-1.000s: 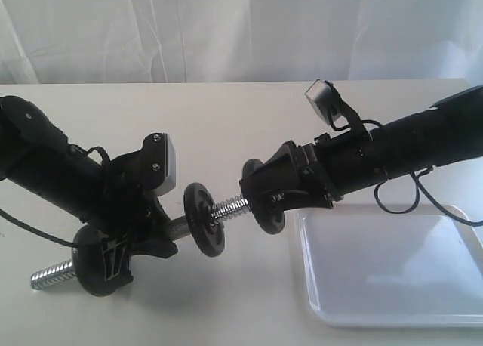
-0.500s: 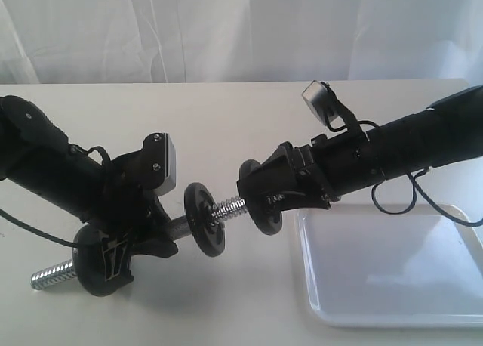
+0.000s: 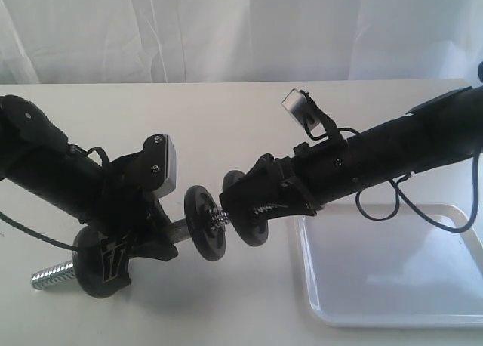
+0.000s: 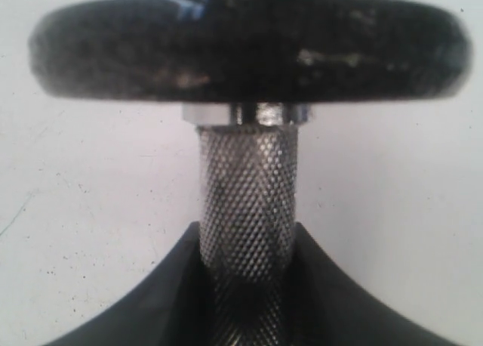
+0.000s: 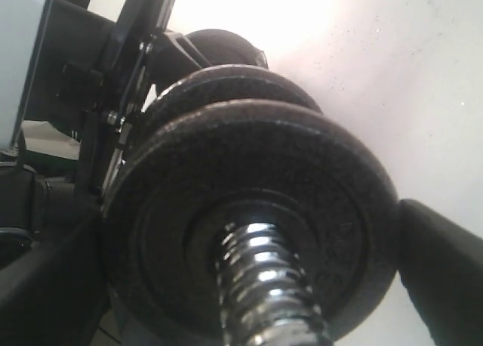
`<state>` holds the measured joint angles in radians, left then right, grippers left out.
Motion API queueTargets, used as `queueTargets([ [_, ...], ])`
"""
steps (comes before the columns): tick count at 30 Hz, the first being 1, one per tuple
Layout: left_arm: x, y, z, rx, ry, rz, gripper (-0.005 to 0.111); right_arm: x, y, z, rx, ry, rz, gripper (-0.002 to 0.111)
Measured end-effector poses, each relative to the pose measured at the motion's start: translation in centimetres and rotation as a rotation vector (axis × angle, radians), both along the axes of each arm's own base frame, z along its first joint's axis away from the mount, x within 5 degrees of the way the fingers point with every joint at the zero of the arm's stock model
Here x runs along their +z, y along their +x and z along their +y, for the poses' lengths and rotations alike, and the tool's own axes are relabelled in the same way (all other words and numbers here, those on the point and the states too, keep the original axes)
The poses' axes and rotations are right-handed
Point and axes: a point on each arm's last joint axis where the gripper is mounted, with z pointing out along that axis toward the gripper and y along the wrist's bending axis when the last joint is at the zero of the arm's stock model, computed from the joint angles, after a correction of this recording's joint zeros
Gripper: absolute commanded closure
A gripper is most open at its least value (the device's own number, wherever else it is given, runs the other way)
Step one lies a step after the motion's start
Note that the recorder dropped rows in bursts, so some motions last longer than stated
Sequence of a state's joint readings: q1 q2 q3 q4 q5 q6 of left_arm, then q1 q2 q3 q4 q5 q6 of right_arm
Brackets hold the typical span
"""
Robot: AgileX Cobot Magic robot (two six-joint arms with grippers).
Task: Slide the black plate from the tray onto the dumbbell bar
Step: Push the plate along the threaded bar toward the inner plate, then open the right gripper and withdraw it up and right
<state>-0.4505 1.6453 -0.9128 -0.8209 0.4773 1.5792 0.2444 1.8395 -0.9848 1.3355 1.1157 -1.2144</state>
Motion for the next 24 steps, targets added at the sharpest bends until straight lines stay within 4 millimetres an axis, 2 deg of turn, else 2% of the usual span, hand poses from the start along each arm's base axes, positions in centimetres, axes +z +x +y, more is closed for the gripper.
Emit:
queueTargets([
  [3, 0.05, -0.03, 0.00, -0.003, -0.001, -0.001, 0.107, -0.07, -0.06, 0.18, 0.003, -0.001, 0.002, 0.104],
  [5, 0.05, -0.03, 0.00, -0.003, -0.001, -0.001, 0.107, -0.07, -0.06, 0.18, 0.003, -0.001, 0.002, 0.094],
  [7, 0.05, -0.03, 0.00, -0.003, -0.001, -0.001, 0.107, -0.05, -0.04, 0.20, 0.000, 0.002, 0.002, 0.079],
  [10, 0.06, -0.03, -0.01, -0.002, -0.002, -0.001, 0.107, -0.07, 0.01, 0.20, -0.004, 0.000, 0.000, 0.044],
  [11, 0.06, -0.03, -0.01, -0.002, -0.002, -0.001, 0.107, -0.08, 0.03, 0.19, -0.006, -0.002, -0.001, 0.029],
  [14, 0.06, -0.01, 0.00, -0.001, -0.002, -0.002, 0.107, -0.10, 0.06, 0.19, -0.009, -0.003, -0.002, 0.004],
  [24, 0.04, -0.11, -0.07, -0.012, 0.002, -0.003, 0.107, 0.12, 0.22, 0.30, -0.033, 0.023, 0.006, 0.003],
])
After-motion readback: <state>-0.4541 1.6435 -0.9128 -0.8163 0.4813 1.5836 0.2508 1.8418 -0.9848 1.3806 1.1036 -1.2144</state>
